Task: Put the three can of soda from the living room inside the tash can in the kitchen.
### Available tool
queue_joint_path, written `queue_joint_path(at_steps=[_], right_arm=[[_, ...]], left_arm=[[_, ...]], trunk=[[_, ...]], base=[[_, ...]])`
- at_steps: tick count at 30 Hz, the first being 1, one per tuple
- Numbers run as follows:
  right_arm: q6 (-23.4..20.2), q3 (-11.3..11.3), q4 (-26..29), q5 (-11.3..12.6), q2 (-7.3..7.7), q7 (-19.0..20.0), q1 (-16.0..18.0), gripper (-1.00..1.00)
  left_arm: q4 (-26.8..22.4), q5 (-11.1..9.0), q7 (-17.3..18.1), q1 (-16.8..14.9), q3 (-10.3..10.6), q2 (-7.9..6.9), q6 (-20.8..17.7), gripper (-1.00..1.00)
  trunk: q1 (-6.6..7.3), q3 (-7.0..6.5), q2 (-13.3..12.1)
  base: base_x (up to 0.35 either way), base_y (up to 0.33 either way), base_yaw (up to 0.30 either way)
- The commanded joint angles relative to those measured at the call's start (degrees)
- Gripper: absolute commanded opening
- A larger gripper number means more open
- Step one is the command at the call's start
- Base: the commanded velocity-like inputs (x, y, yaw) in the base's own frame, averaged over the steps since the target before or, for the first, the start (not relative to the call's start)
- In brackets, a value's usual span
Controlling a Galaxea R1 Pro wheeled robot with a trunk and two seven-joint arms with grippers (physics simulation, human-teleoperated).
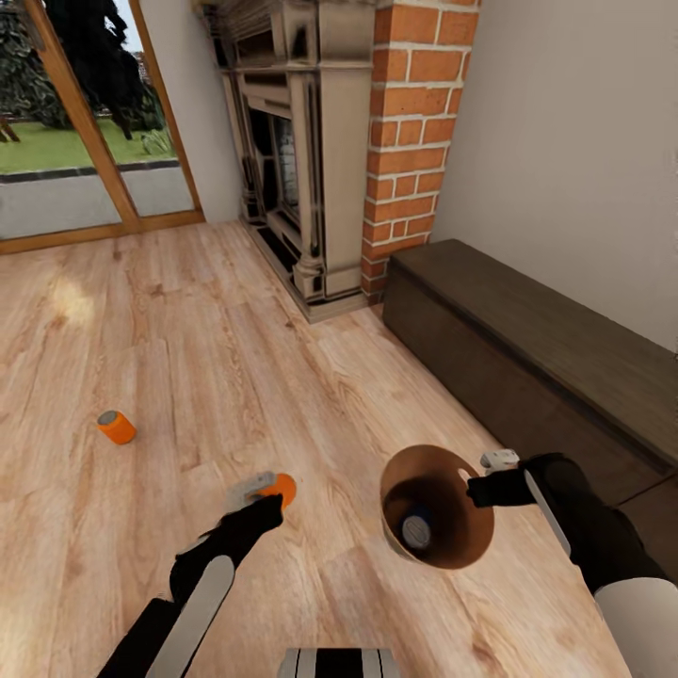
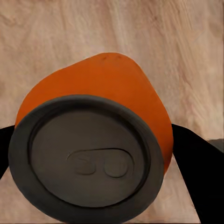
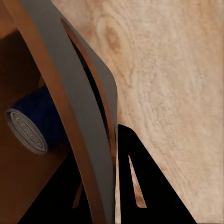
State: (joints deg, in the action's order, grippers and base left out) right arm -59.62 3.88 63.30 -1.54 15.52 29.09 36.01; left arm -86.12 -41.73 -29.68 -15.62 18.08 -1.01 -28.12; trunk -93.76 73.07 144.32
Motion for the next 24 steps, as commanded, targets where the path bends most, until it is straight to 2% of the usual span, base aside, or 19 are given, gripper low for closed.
queue_joint_path(at_steps=[1,3,4,6,8,10,11,13,18,21,24], right_arm=[[-0.38,0.01,-1.23,1.88,-0.61,0.29,0.38,-1.00],[-0.38,0.06,-2.81,1.77,-1.55,0.04,0.71,-1.00],[-0.38,0.08,-3.76,1.70,-2.22,-1.18,0.87,-1.00],[-0.38,0.08,-4.36,1.74,-2.97,-4.35,0.99,-1.00],[-0.38,0.08,-4.56,1.77,-3.72,-6.16,0.99,-1.00],[-0.38,0.08,-4.68,1.79,-4.41,-7.33,0.99,-1.00],[-0.38,0.08,-4.70,1.78,-4.50,-7.50,0.99,-1.00],[-0.38,0.08,-4.76,1.74,-4.80,-7.97,0.99,-1.00],[-0.38,0.15,-4.93,1.73,-5.79,-10.55,0.93,-1.00],[-0.38,0.25,-5.07,1.72,-6.09,-11.58,0.91,-1.00],[-0.38,0.53,-5.09,1.75,-6.20,-11.89,0.81,-1.00]], left_arm=[[-2.18,0.21,-0.08,0.39,1.63,0.20,-1.00,-1.00],[-4.04,0.19,-0.12,0.70,4.03,0.89,-1.76,-1.00],[-4.99,0.18,0.02,0.83,5.63,2.20,-2.25,-1.00],[-5.61,0.14,1.50,0.88,6.63,3.41,-2.85,-1.00],[-5.80,0.11,4.36,0.87,6.81,3.79,-4.02,-1.00],[-5.91,-0.17,9.17,0.86,6.70,4.02,-5.27,-1.00],[-5.93,-0.38,10.12,0.86,6.68,4.09,-5.50,-1.00],[-5.97,-1.75,12.53,0.81,6.85,4.31,-6.39,-1.00],[-6.05,-2.99,14.60,0.62,7.35,5.38,-7.20,-1.00],[-6.03,-3.08,16.08,0.40,9.35,5.75,-8.04,-1.00],[-6.00,-2.77,16.00,0.16,10.61,6.45,-10.83,-1.00]], trunk=[[0.03,-0.23,-0.02],[0.08,-0.68,-0.04],[0.10,-0.90,-0.06],[0.15,-1.34,-0.08],[0.21,-1.78,-0.11],[0.26,-2.23,-0.14],[0.28,-2.45,-0.15],[0.33,-2.89,-0.18],[0.46,-4.00,-0.24],[0.54,-4.66,-0.28],[0.62,-5.33,-0.32]], base=[[0.000,0.000,0.000],[0.000,0.000,0.000],[0.000,0.000,0.000],[0.000,0.000,0.000],[0.000,0.000,0.000],[0.000,0.000,0.000],[0.000,0.000,0.000],[0.000,0.000,0.000],[0.000,0.000,0.000],[0.000,0.000,0.000],[0.000,0.000,0.000]])
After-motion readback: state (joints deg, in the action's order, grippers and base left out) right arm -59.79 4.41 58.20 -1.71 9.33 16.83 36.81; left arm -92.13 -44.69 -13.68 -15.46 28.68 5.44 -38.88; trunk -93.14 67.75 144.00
